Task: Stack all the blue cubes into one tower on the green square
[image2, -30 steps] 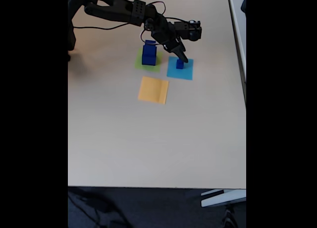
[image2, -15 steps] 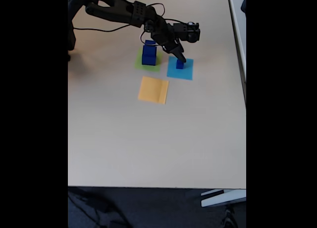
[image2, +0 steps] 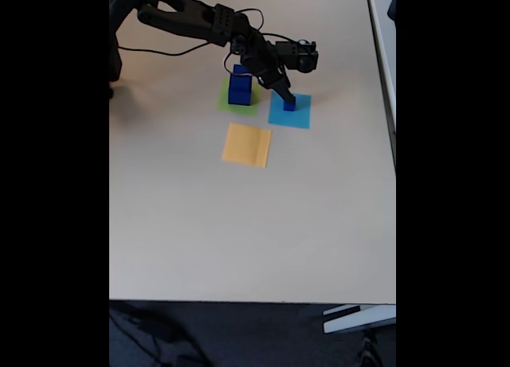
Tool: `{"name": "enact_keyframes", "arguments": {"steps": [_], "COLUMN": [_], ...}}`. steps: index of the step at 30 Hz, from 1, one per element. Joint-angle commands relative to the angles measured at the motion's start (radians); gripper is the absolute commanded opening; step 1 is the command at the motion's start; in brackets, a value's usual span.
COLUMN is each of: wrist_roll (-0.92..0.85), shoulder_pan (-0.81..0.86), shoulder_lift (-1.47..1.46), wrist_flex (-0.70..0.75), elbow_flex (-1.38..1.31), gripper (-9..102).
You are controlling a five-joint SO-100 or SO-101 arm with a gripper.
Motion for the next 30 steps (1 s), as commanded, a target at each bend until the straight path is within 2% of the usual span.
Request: {"name": "enact_keyframes", "arguments": {"steps": [1, 15, 30], "wrist_roll": [-0.002, -0.014, -0.008], "shoulder_pan": [0.009, 0.015, 0.018], "shoulder_lift": [0.04, 0.04, 0.043], "wrist_flex": [-0.014, -0.015, -0.012], "elbow_flex": [-0.005, 0.005, 0.008], "gripper": [21, 15, 15]}}
